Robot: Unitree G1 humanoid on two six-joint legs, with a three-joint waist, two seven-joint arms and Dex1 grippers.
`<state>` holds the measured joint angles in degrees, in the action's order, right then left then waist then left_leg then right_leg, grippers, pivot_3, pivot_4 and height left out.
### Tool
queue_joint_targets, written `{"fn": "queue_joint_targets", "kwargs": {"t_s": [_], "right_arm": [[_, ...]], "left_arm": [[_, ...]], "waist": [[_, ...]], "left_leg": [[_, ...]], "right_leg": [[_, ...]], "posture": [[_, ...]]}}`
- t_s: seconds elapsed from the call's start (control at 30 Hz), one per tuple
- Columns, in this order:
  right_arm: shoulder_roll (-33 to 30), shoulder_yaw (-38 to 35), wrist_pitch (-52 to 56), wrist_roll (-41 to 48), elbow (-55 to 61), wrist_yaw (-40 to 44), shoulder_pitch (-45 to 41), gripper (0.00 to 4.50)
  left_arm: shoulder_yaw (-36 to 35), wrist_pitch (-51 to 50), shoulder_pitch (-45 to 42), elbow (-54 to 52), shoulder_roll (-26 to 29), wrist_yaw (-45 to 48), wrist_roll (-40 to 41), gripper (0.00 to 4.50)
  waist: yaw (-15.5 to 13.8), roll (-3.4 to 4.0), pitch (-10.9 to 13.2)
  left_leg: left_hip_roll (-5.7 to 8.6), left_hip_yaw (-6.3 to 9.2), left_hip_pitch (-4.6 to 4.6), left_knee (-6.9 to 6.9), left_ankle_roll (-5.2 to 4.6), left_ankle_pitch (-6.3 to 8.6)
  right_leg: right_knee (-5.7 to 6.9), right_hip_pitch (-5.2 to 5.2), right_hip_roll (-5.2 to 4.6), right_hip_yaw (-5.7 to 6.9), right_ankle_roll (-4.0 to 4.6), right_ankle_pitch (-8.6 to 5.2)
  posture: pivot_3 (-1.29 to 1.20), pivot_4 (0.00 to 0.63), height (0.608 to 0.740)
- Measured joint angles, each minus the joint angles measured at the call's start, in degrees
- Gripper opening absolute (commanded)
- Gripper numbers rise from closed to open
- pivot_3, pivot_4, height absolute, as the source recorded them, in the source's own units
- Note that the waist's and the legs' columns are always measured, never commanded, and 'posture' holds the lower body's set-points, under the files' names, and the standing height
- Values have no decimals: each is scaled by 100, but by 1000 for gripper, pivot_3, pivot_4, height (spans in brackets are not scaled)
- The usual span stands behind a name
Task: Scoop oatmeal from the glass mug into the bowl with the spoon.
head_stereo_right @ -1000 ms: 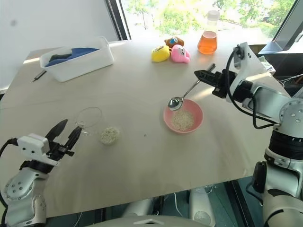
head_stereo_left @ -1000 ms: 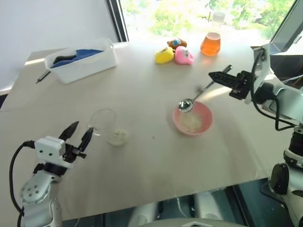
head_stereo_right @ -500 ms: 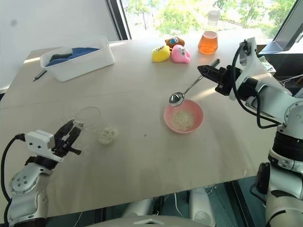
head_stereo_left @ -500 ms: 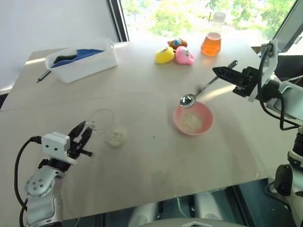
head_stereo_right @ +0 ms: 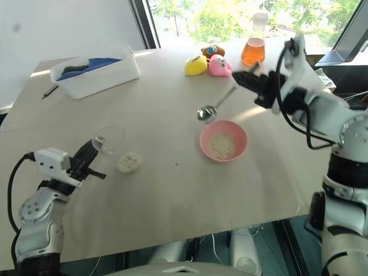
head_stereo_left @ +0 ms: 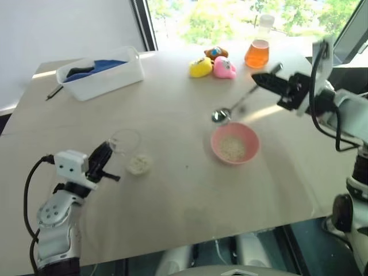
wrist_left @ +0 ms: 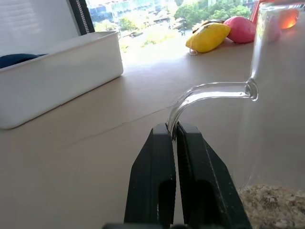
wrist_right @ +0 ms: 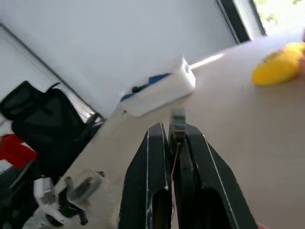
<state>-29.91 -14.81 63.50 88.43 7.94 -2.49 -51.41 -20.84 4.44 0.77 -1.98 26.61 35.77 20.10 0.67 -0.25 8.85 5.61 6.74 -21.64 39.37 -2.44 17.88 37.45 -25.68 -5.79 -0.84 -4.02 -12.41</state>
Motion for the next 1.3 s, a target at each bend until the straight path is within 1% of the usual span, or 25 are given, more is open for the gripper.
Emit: {"fn": "queue_joint_targets", "kwargs": {"t_s": [0.17, 0.27, 0.37, 0.43, 0.47, 0.5, 0.67, 0.83, 0.9, 1.17, 1.23, 1.3], "right_arm": [[499, 441, -114, -193, -183, 270, -429, 0], [578, 831, -168, -802, -232, 647, -433, 0], [705, 1079, -355, -1411, -294, 960, -410, 0], [717, 1198, -409, -1698, -319, 1125, -397, 0], [666, 1347, -557, -2080, -310, 1359, -350, 0], [654, 1387, -578, -2168, -311, 1399, -340, 0], [476, 2036, -1130, -3412, -198, 2241, -207, 0], [321, 3090, -2131, -4810, 214, 3337, 52, 0], [343, 3476, -2424, -5216, 222, 3708, 237, 0], [667, 3661, -2929, -6048, -13, 4390, 295, 0], [777, 3616, -2813, -6050, -31, 4461, 310, 0], [963, 3437, -2389, -5861, -37, 4453, 334, 0]], "left_arm": [[674, -734, -896, 25, 5, 74, 26, 31], [1028, -930, -1427, 60, 16, 185, -15, 31], [1183, -951, -1750, 88, 30, 271, -70, 31], [1259, -965, -1822, 101, 27, 309, -77, 31], [1309, -966, -1863, 150, 25, 360, -83, 31], [1314, -966, -1864, 157, 25, 375, -83, 31], [1407, -963, -1869, 312, 28, 474, -94, 31], [1475, -901, -2074, 387, 21, 568, -130, 31], [1477, -843, -2207, 391, 17, 592, -148, 31], [1497, -648, -2234, 593, -1, 646, -317, 31], [1497, -634, -2234, 612, -3, 645, -326, 31], [1509, -592, -2234, 666, -12, 656, -369, 31]], "waist": [[-6, -6, -2], [34, -7, -2], [115, -6, -2], [170, -6, -2], [188, -6, -2], [190, -6, -2], [182, -6, -2], [171, -7, -2], [169, -7, -1], [171, -8, -1], [172, -8, -1], [172, -8, -1]], "left_leg": [[15, 11, -13, 11, -2, -1], [14, 12, -17, 10, -3, -1], [9, 12, -18, 2, -2, -1], [9, 12, -18, 2, -2, -1], [10, 10, -17, 3, -2, -1], [10, 10, -17, 3, -2, -1], [10, 11, -18, 6, -1, -1], [11, 14, -18, 9, -1, -1], [12, 13, -19, 11, -1, -1], [12, 17, -17, 13, 0, -2], [13, 17, -18, 15, 0, -2], [13, 18, -17, 15, 0, -2]], "right_leg": [[-5, 0, 3, 11, 0, 0], [-11, -4, 3, 11, 0, 0], [-17, -11, 0, 11, 0, 0], [-17, -11, 0, 9, 0, 0], [-17, -11, 1, 8, 0, 0], [-17, -11, 1, 8, -1, 0], [-10, -13, 2, 10, -1, 0], [-11, -12, 2, 13, -1, 0], [-10, -11, 1, 12, -1, 0], [-7, -12, 4, 15, -1, 0], [-8, -11, 4, 14, -1, 0], [-6, -11, 4, 14, -1, 0]], "posture": [[0, 150, 740], [0, 150, 740], [0, 150, 740], [0, 150, 740], [0, 150, 740], [0, 150, 740], [0, 150, 740], [0, 150, 740], [0, 150, 740], [0, 150, 740], [0, 150, 740], [0, 150, 740]]}}
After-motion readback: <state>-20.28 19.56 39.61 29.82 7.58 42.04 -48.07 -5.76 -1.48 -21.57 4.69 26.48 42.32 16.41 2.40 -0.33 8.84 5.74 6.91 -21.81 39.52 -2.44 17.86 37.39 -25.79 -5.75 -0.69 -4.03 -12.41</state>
